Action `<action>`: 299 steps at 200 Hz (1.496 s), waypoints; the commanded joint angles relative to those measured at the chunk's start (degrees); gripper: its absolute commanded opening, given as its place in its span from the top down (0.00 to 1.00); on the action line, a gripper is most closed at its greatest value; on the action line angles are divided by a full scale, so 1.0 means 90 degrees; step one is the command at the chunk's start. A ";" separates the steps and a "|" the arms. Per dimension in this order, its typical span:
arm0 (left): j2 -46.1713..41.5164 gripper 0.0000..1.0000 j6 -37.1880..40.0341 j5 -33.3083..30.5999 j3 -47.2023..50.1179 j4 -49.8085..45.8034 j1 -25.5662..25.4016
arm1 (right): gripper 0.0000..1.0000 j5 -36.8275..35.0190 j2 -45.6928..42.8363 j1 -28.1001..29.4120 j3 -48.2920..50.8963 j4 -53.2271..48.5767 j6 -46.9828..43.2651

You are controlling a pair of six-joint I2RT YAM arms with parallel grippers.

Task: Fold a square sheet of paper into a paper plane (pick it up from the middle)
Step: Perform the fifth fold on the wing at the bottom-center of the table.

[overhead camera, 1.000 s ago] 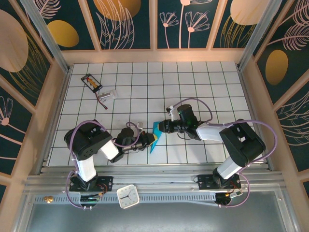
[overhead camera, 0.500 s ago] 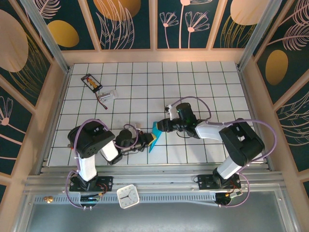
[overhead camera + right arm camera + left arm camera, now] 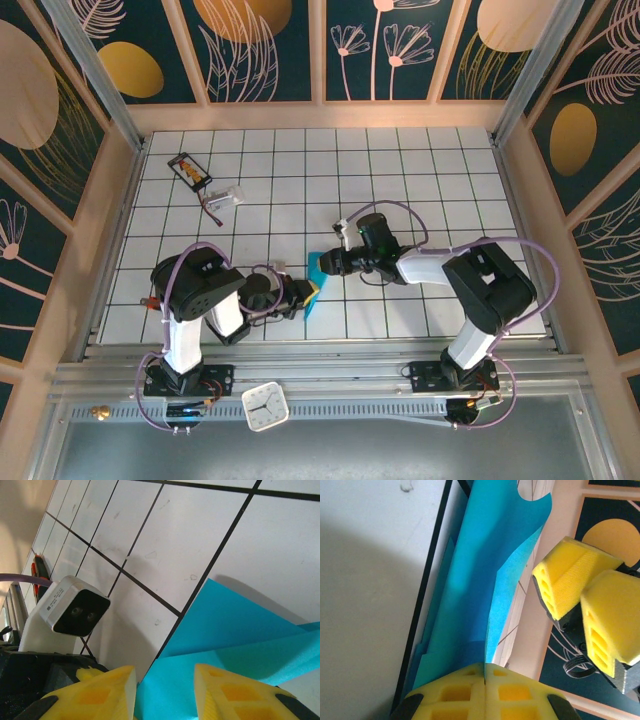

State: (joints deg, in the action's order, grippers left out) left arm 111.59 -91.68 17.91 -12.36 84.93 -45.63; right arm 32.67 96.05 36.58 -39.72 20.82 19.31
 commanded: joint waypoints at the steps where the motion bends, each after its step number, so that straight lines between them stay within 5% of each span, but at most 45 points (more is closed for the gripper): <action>1: 0.0205 1.00 -0.0223 -0.0174 0.0142 0.0532 0.0050 | 0.63 0.0125 0.0151 0.0095 -0.0190 0.0145 -0.0202; 230: 0.0085 1.00 -0.0449 -0.0345 0.0336 -0.0130 0.0050 | 0.64 0.0293 0.1216 0.0242 -0.0671 0.0433 -0.0125; 299: -0.0682 0.78 0.0017 -0.0403 0.0241 -0.1125 0.0110 | 0.65 0.0049 0.1230 0.0235 -0.0629 0.0083 -0.0116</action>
State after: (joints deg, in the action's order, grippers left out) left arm 108.38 -93.86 14.94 -10.55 82.21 -45.25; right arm 35.46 106.08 38.37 -44.62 23.53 18.33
